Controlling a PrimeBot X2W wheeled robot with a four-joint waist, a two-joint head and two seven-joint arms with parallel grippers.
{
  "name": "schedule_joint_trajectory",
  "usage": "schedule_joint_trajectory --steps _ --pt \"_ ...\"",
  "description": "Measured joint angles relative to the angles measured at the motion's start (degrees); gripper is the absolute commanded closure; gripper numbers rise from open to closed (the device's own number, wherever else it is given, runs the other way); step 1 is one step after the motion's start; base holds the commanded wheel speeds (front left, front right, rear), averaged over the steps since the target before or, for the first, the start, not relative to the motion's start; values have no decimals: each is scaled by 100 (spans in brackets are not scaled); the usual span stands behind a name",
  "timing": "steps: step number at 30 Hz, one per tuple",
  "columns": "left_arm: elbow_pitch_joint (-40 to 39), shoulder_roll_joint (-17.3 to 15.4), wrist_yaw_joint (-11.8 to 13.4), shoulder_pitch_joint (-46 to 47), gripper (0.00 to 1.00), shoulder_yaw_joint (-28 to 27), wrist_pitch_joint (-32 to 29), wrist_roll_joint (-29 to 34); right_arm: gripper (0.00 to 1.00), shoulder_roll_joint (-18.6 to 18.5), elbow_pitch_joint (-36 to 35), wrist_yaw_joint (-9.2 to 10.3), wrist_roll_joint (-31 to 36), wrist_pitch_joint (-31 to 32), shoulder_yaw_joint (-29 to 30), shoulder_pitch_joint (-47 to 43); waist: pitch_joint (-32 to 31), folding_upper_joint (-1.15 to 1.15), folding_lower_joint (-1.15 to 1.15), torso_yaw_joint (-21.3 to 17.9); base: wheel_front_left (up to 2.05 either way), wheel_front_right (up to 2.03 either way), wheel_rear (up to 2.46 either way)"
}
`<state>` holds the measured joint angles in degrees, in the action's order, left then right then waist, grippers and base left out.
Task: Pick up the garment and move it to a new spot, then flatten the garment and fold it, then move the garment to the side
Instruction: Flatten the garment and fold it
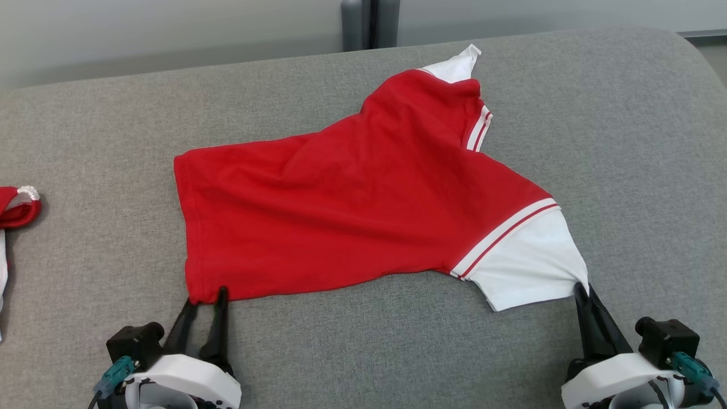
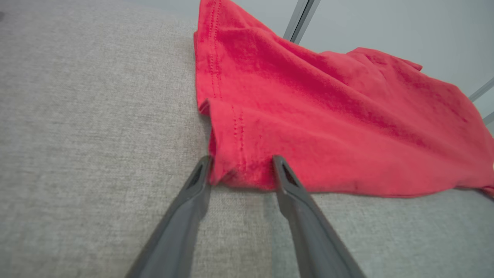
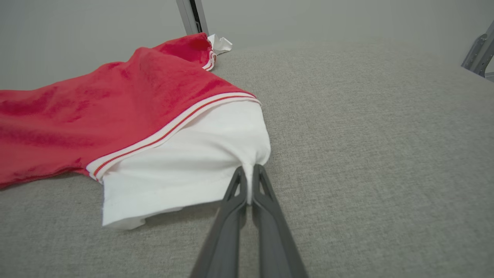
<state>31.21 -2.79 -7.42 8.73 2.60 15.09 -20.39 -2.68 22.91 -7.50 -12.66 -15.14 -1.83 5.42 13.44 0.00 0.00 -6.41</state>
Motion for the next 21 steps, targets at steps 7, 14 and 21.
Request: schedule_joint_trajectory --steps 7,14,21 --pt "-374 -10 0 -3 100 -9 -1 -31 100 3 -220 0 -171 1 118 26 -168 0 0 27 0 0 0" --pt "-1270 -131 0 128 100 122 -2 -100 100 2 -828 0 -421 1 465 432 -429 0 0 149 0 0 0" --pt "-2023 -915 -1 1170 100 503 -69 -196 100 -71 -1658 0 -220 0 665 1433 -914 0 0 306 0 0 0"
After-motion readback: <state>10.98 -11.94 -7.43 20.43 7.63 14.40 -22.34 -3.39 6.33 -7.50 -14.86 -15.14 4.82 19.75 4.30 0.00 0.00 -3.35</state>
